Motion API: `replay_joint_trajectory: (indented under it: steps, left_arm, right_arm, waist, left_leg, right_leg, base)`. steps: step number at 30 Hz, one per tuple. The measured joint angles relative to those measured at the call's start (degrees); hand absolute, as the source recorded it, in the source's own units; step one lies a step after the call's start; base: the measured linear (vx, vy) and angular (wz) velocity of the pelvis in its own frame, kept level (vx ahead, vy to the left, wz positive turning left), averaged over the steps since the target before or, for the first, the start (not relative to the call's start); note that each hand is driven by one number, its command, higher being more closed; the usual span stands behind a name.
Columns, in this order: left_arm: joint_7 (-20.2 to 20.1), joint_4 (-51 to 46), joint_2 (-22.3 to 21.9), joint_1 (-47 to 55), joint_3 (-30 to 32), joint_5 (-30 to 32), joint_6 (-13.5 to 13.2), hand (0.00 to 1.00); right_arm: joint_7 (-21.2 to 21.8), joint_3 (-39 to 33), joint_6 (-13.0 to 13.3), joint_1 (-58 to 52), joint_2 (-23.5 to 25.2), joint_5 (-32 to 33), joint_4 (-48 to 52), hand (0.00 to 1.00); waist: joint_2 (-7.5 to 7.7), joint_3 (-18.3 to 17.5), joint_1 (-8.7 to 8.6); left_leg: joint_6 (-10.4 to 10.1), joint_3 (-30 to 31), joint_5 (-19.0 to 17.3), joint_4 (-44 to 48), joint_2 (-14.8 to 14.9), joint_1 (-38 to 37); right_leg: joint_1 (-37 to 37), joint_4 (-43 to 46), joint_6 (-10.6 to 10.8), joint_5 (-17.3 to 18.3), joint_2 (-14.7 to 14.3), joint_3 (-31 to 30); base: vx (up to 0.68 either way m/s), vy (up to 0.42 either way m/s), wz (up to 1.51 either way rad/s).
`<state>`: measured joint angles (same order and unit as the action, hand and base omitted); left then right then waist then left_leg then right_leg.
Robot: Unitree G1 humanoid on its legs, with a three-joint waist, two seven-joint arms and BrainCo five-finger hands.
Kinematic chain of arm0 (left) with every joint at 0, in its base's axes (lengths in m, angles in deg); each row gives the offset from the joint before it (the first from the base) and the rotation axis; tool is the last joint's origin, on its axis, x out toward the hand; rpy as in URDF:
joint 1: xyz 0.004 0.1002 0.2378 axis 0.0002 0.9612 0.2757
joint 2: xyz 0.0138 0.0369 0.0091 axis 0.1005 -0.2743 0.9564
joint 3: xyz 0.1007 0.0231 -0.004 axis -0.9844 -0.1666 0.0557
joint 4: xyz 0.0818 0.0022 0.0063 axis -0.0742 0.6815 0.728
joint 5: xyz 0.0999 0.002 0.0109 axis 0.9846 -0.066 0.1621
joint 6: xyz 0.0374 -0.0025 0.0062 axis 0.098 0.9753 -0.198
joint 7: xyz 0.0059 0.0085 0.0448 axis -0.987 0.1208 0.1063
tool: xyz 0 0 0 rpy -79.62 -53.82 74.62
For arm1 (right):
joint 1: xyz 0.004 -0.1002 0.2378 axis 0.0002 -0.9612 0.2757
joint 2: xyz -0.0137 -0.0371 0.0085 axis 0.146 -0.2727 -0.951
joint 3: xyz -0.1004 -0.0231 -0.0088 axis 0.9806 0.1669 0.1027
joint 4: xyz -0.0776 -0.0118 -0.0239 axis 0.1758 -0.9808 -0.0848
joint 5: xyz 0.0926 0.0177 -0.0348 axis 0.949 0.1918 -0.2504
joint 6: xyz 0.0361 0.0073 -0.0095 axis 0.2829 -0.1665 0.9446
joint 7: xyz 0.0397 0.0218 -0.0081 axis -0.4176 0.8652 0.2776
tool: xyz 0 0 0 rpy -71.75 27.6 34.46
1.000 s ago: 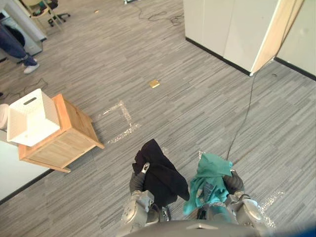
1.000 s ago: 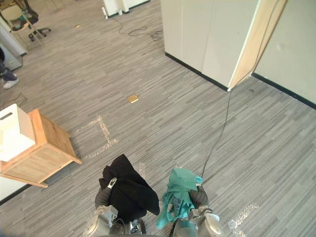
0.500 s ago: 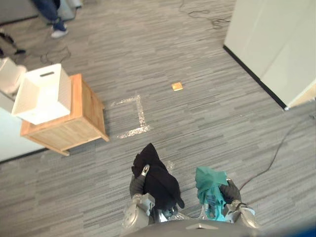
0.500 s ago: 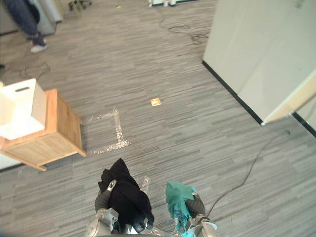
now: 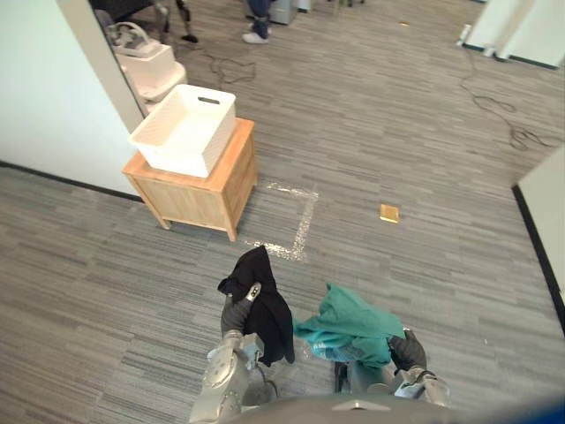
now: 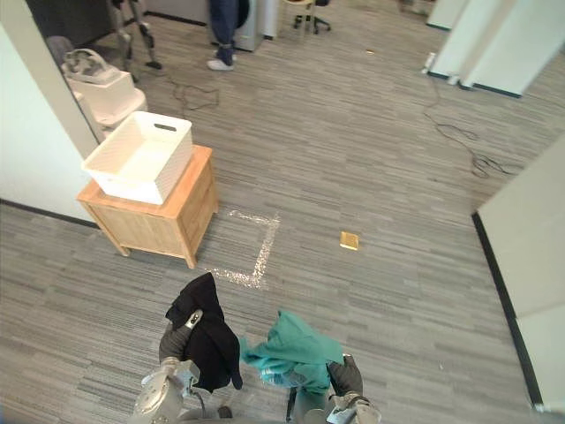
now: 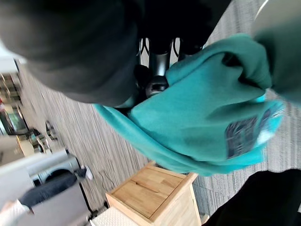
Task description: Tidy the bed and pick cloth on bed and put in laundry
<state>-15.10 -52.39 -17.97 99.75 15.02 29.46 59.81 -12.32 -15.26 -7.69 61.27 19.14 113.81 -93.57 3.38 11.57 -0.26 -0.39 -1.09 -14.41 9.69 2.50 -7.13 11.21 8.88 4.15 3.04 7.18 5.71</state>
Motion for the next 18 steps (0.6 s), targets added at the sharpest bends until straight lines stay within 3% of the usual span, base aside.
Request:
replay_joint_trajectory:
  steps: [1,2,3,5,7,9,10,11,12,13,14,15,18]
  left_arm:
    - [0.0,0.1,0.0,0.2,-0.3,0.0,0.0,1.0]
    - [0.0,0.6,-0.1,0.0,-1.1,0.1,0.0,1.0]
    - [-0.2,0.1,-0.6,0.7,-2.6,0.6,-0.3,1.0]
    - [-0.7,0.1,-1.1,0.5,-3.4,1.1,-0.4,1.0]
    - [-0.7,0.1,-1.2,0.6,-3.1,1.1,-1.0,1.0]
    - [-0.4,0.1,-1.2,0.9,-2.8,1.0,-1.3,1.0]
    - [-0.7,0.0,-1.3,1.1,-2.4,0.2,-1.3,1.0]
    - [-1.9,0.0,-1.8,1.3,-1.4,-1.5,-1.3,1.0]
    - [-2.5,0.0,-1.9,1.7,-0.9,-1.9,-1.3,1.0]
    - [-3.1,0.0,-2.0,2.3,-0.2,-2.4,-1.3,1.0]
    - [-4.3,-0.1,-1.8,2.5,0.4,-2.9,-1.3,1.0]
    - [-4.4,-0.1,-1.8,2.4,0.6,-3.0,-1.3,1.0]
    - [-5.1,-2.6,-2.8,3.5,2.1,-3.6,-1.3,1.0]
  right_arm:
    - [0.0,-0.1,0.0,0.1,0.0,0.0,-0.2,1.0]
    - [-0.1,-1.5,0.0,1.0,0.0,0.1,-0.2,1.0]
    - [-0.2,-2.6,0.5,2.2,-0.3,1.4,-0.1,1.0]
    - [-0.3,-4.1,0.7,2.5,-0.7,2.3,-0.1,1.0]
    - [-0.2,-4.2,0.7,2.5,-0.7,3.2,0.2,1.0]
    - [-0.2,-3.9,0.7,2.7,-0.7,3.5,0.3,1.0]
    - [-0.2,-3.5,0.7,2.6,-0.9,3.5,0.0,1.0]
    - [0.0,-3.4,0.7,2.2,-1.1,3.4,-0.1,1.0]
    - [0.0,-3.3,0.7,1.9,-1.2,3.3,-0.1,1.0]
    - [0.0,-2.6,0.7,1.9,-1.0,3.3,-0.2,1.0]
    - [0.0,-2.7,0.7,1.9,-1.3,3.2,-0.5,1.0]
    - [0.0,-2.8,0.7,2.0,-1.4,3.2,-0.5,1.0]
    - [1.2,-3.2,0.6,2.1,-1.7,2.7,-0.4,1.0]
  waist:
    - [-0.05,0.1,-0.19]
    - [-1.39,0.6,-0.18]
    - [-3.36,1.8,-0.48]
    - [-4.56,2.5,-1.75]
    - [-4.48,2.4,-1.85]
    - [-4.66,2.5,-1.79]
    - [-4.99,2.7,-1.85]
    - [-6.56,3.0,-1.95]
    - [-6.93,3.0,-1.78]
    - [-6.83,3.1,-1.05]
    - [-6.77,3.1,-0.95]
    - [-6.76,3.1,-0.96]
    - [-6.3,3.3,-0.17]
  left_leg:
    - [-0.4,0.2,-0.9,0.9,0.3,0.0]
    - [-2.0,-0.4,-2.6,2.3,2.3,-0.5]
    - [-3.4,-3.5,-1.9,2.4,4.2,-1.2]
    - [-4.6,-7.2,0.2,1.2,5.7,-2.9]
    - [-5.3,-8.5,1.6,2.4,6.2,-3.2]
    - [-5.6,-9.6,2.2,11.7,7.3,-0.4]
    - [-5.6,-9.6,4.2,21.7,9.1,3.3]
    - [-4.7,-9.6,9.6,33.6,12.7,8.0]
    - [-4.5,-9.7,12.4,37.5,14.0,9.4]
    - [-3.3,-9.8,12.1,42.1,15.3,11.4]
    - [-2.0,-11.3,7.9,44.2,15.1,13.5]
    - [-2.0,-11.6,6.9,44.0,14.7,14.2]
    - [-2.1,-13.4,3.2,33.3,10.0,15.7]
  right_leg:
    - [-0.3,0.1,0.2,-2.9,0.0,0.1]
    - [-0.3,2.2,-1.9,-5.2,-1.3,1.4]
    - [0.7,5.9,-3.6,-2.8,-2.2,2.5]
    - [0.5,9.2,-4.9,0.4,-2.5,4.0]
    - [0.1,10.7,-5.5,3.0,-2.7,4.4]
    - [-1.1,11.2,-6.0,5.9,-3.2,4.4]
    - [-3.2,10.2,-6.6,6.7,-3.8,4.7]
    - [-7.2,7.0,-6.9,6.9,-5.8,4.8]
    - [-8.7,5.7,-7.2,6.9,-6.4,4.7]
    - [-10.7,4.6,-8.0,7.0,-6.7,4.3]
    - [-12.9,3.4,-8.7,7.5,-6.4,2.9]
    - [-13.6,2.9,-8.7,7.6,-6.2,2.7]
    - [-16.1,1.0,-8.7,8.4,-4.3,-0.6]
  base:
    - [0.38,-0.42,0.2]
    - [0.45,-0.445,0.12]
    - [0.3,-0.267,0.13]
    - [0.3,-0.211,0.3]
    - [0.27,-0.205,0.11]
    - [0.22,-0.225,-0.07]
    - [0.19,-0.197,-0.06]
    - [0.21,-0.165,-0.13]
    - [0.26,-0.087,-0.31]
    - [0.33,-0.062,-0.43]
    - [0.28,-0.053,-0.4]
    - [0.28,-0.061,-0.39]
    - [0.34,0.031,-0.53]
